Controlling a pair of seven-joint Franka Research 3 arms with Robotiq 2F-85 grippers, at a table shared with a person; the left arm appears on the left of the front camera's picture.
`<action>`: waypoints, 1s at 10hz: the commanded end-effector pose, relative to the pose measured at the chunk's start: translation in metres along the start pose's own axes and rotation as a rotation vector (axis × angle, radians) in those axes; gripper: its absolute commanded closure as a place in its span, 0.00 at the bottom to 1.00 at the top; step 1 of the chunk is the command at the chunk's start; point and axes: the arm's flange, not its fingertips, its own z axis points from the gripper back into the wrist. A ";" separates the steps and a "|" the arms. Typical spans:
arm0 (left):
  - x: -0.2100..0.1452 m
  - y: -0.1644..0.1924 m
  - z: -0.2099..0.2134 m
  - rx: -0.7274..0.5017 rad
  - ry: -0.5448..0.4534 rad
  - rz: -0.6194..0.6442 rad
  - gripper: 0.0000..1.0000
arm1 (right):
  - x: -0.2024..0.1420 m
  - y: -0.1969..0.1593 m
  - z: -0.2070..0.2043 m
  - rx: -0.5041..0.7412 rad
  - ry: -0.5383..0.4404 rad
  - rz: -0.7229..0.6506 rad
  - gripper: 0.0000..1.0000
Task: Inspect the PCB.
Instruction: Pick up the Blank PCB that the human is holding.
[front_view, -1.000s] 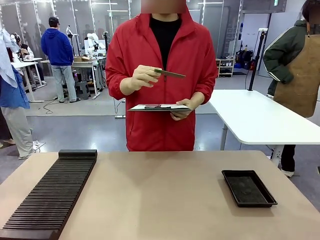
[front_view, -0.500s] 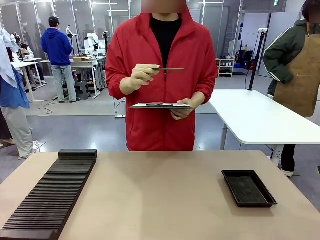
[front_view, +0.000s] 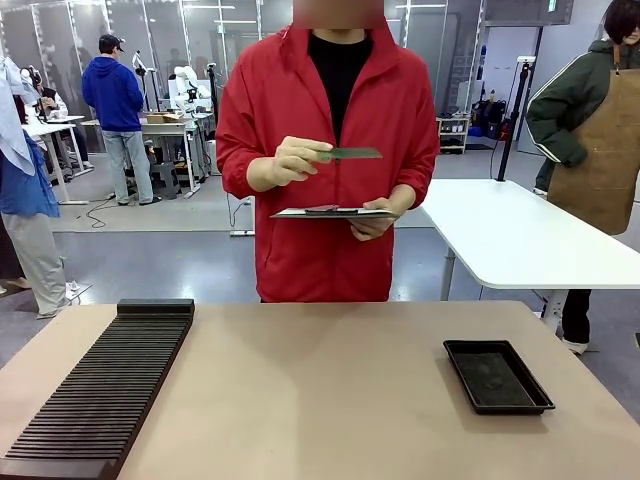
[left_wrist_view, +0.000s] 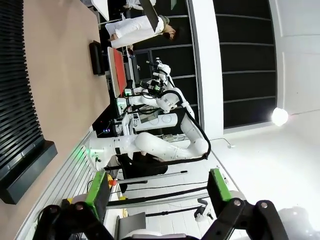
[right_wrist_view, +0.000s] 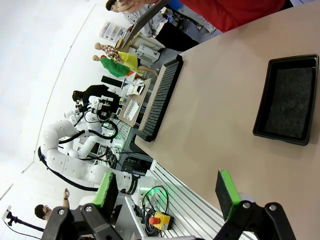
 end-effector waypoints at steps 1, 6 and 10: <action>-0.005 -0.010 0.004 0.016 -0.004 0.003 0.00 | -0.001 0.000 0.002 0.005 0.003 0.015 0.00; -0.005 -0.010 0.004 0.016 -0.004 0.003 0.00 | -0.001 0.000 0.002 0.005 0.003 0.015 0.00; -0.005 -0.010 0.004 0.016 -0.004 0.003 0.00 | -0.001 0.000 0.002 0.005 0.003 0.015 0.00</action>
